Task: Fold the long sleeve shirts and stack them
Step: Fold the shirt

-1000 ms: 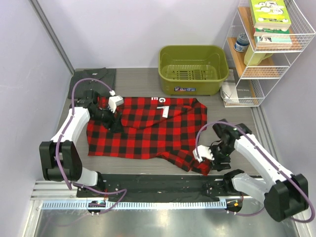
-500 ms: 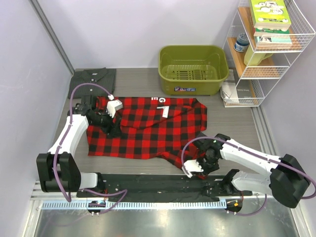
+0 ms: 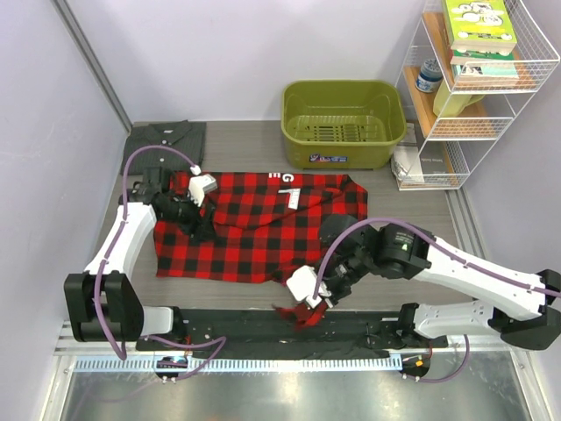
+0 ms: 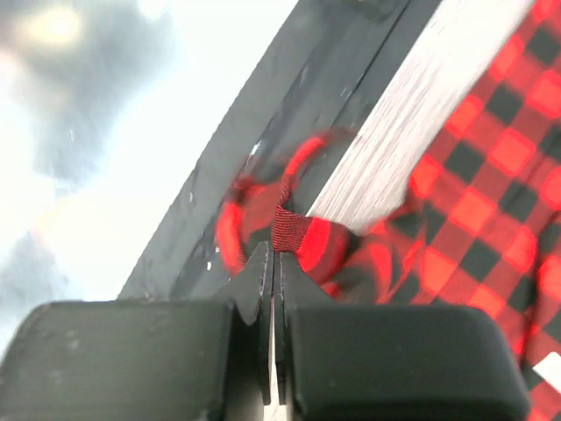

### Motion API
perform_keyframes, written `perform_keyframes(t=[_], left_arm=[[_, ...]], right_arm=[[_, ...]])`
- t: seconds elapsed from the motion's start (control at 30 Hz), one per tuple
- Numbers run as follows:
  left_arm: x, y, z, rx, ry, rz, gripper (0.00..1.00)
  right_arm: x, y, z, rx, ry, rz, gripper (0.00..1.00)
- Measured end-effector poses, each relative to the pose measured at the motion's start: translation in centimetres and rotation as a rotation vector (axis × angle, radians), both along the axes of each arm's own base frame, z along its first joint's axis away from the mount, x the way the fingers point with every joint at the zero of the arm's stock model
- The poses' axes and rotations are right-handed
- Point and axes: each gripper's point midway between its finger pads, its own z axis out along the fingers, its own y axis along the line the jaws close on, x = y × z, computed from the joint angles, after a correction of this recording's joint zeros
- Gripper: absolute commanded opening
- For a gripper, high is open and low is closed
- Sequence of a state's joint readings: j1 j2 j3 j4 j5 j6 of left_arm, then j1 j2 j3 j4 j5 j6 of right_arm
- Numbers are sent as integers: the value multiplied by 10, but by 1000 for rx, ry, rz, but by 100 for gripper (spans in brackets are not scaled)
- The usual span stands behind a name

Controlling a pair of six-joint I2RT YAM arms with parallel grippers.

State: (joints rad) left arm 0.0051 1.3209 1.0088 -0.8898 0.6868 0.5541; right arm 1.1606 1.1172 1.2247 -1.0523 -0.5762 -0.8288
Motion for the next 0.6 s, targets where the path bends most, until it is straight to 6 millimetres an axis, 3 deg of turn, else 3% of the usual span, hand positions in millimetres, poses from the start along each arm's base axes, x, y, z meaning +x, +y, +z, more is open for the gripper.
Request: perform_keyframes(t=[0.2, 0.33, 0.47, 0.6], left_arm=[[-1, 0, 0, 0, -2, -7, 66], [-14, 4, -1, 22, 14, -64, 65], [-32, 31, 1, 71, 26, -138, 65], [-36, 86, -9, 174, 0, -167, 60]], right_arm=[[-4, 23, 56, 129, 7, -39, 1], [8, 39, 91, 209, -41, -78, 1], [26, 41, 87, 189, -104, -148, 1], [53, 40, 78, 142, -146, -247, 1]])
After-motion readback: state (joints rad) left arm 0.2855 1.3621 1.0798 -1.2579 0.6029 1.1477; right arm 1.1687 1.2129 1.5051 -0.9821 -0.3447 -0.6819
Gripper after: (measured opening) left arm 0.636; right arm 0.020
